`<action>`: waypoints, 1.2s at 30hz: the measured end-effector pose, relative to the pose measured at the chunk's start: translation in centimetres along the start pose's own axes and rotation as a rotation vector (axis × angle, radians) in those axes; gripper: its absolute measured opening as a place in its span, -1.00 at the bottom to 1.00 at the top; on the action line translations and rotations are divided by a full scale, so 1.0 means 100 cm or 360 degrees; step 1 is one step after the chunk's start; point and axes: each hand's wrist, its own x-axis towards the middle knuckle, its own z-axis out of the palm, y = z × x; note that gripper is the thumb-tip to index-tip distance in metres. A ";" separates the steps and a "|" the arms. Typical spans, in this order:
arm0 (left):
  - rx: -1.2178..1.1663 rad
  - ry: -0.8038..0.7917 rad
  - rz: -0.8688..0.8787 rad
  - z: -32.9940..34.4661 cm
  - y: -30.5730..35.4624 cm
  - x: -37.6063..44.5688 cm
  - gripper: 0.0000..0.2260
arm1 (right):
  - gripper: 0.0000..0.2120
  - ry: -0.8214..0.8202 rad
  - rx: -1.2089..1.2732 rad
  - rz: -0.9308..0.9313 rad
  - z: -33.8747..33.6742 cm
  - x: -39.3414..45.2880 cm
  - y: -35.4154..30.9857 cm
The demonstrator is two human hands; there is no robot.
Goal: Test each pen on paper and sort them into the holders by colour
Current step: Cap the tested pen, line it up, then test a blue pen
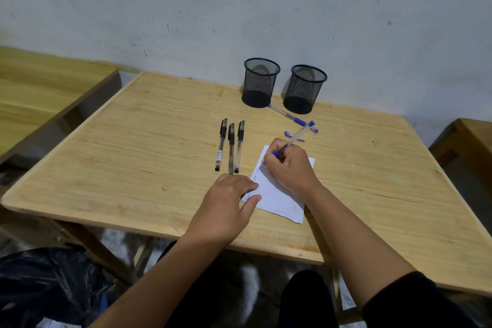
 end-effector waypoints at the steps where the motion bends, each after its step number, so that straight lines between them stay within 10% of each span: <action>1: 0.0002 -0.0001 0.0003 0.000 0.000 0.000 -0.76 | -0.87 0.0012 0.0000 0.0005 0.000 0.000 0.000; 36: 0.0202 -0.0379 -0.0064 0.062 0.030 0.170 -0.78 | -0.90 0.0811 0.0594 0.0676 -0.081 0.008 0.019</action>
